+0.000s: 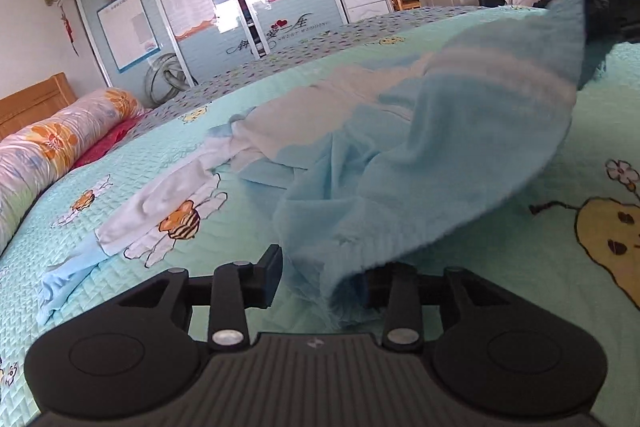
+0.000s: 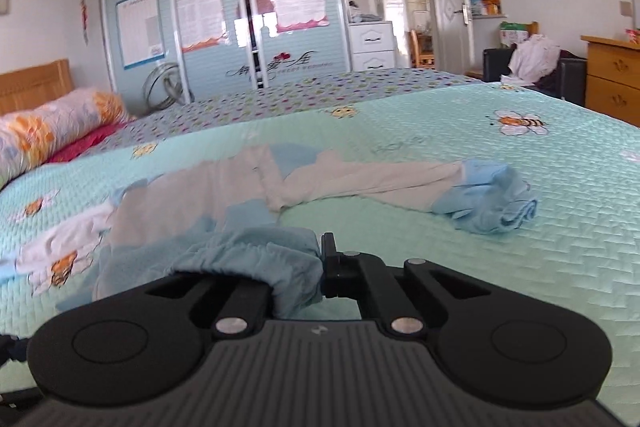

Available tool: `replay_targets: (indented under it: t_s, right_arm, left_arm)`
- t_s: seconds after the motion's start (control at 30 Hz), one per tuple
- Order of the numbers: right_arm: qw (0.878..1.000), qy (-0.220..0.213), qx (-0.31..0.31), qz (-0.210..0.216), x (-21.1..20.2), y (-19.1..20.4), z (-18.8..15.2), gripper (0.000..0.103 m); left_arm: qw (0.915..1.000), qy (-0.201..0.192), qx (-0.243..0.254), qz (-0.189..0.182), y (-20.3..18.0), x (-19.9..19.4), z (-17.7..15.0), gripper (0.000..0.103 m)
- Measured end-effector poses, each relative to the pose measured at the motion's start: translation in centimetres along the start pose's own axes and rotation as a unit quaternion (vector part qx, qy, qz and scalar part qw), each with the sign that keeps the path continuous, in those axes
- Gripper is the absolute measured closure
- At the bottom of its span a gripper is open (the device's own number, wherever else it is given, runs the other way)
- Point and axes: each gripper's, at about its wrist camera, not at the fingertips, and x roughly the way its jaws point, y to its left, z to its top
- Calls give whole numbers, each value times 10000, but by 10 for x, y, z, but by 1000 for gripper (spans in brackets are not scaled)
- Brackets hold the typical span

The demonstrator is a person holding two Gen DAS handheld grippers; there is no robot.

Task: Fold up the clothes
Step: 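Lift the blue garment hem with both grippers and pull it taut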

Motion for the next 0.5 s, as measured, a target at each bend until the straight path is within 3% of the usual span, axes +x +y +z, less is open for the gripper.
replay_targets:
  t_s: [0.1, 0.23, 0.3, 0.37, 0.4, 0.43, 0.5]
  right_arm:
    - [9997, 117, 75, -176, 6, -16, 0, 102]
    - [9989, 458, -106, -42, 13, -20, -13, 100]
    - [9985, 502, -218, 19, 13, -14, -22, 87]
    - [9976, 635, -283, 76, 18, -9, -29, 84]
    - [9970, 708, -294, 107, 21, -8, -31, 87]
    - [9971, 688, -295, 140, 19, -8, -29, 103]
    - [9985, 377, -357, 174, 7, -6, -13, 103]
  left_arm:
    - [9992, -84, -243, 306, 12, 5, 7, 62]
    - [9953, -316, -652, 644, 36, -5, 16, 85]
    - [9937, -404, -764, 710, 41, -15, 17, 93]
    - [9939, -429, -750, 681, 43, -23, 17, 97]
    - [9939, -457, -750, 673, 45, -28, 18, 98]
    - [9925, -543, -827, 715, 52, -36, 23, 98]
    - [9886, -740, -1023, 814, 68, -55, 34, 98]
